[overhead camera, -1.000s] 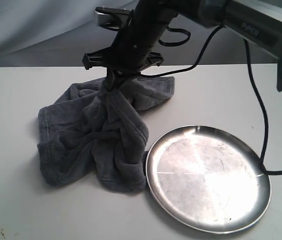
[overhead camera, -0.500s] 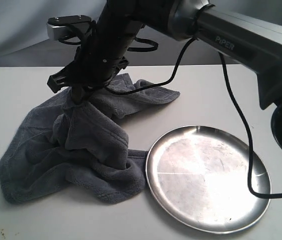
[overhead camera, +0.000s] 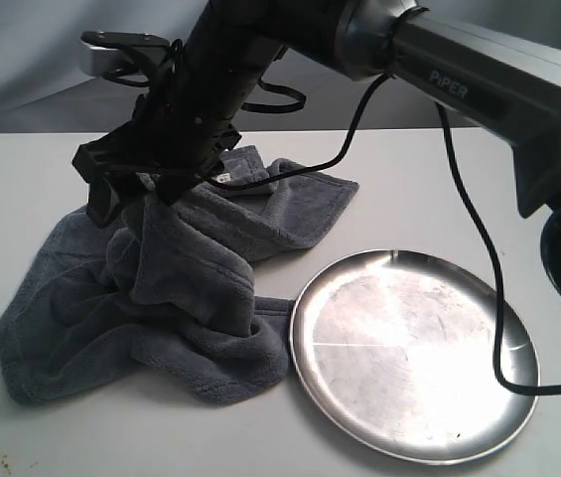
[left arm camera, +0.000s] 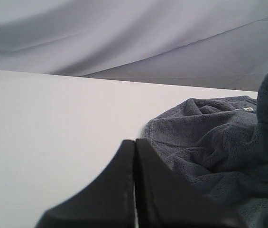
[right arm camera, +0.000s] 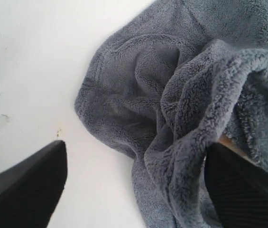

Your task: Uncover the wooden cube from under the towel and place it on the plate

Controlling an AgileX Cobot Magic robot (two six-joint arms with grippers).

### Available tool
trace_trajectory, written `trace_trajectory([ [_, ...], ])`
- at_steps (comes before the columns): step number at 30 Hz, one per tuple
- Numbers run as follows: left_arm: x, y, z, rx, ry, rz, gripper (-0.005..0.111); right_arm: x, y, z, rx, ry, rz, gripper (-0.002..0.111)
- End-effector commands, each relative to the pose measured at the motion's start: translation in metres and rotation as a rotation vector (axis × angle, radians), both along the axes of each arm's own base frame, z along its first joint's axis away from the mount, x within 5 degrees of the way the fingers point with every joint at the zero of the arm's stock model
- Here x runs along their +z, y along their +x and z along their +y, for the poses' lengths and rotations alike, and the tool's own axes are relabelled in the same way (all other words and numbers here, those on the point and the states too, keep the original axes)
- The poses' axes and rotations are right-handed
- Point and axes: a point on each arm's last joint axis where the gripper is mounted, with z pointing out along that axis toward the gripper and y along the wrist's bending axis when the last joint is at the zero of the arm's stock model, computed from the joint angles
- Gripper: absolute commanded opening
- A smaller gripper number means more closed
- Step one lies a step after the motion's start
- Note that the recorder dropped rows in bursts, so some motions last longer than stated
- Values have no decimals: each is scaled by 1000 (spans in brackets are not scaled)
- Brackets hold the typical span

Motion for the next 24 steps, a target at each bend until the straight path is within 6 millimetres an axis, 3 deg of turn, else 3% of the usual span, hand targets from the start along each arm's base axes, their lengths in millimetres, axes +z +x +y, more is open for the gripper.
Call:
trace_trajectory([
  [1, 0, 0, 0, 0, -3, -9, 0, 7, 0, -5, -14, -29, -38, 78],
  [11, 0, 0, 0, 0, -3, -9, 0, 0, 25, -34, -174, -358, -273, 78],
  [15, 0, 0, 0, 0, -3, -9, 0, 1, 35, -46, -236, -460, -363, 72],
  [21, 0, 0, 0, 0, -3, -9, 0, 2, 52, -68, -319, -503, -382, 70],
  [24, 0, 0, 0, 0, -3, -9, 0, 1, 70, -97, -503, -483, -319, 70],
])
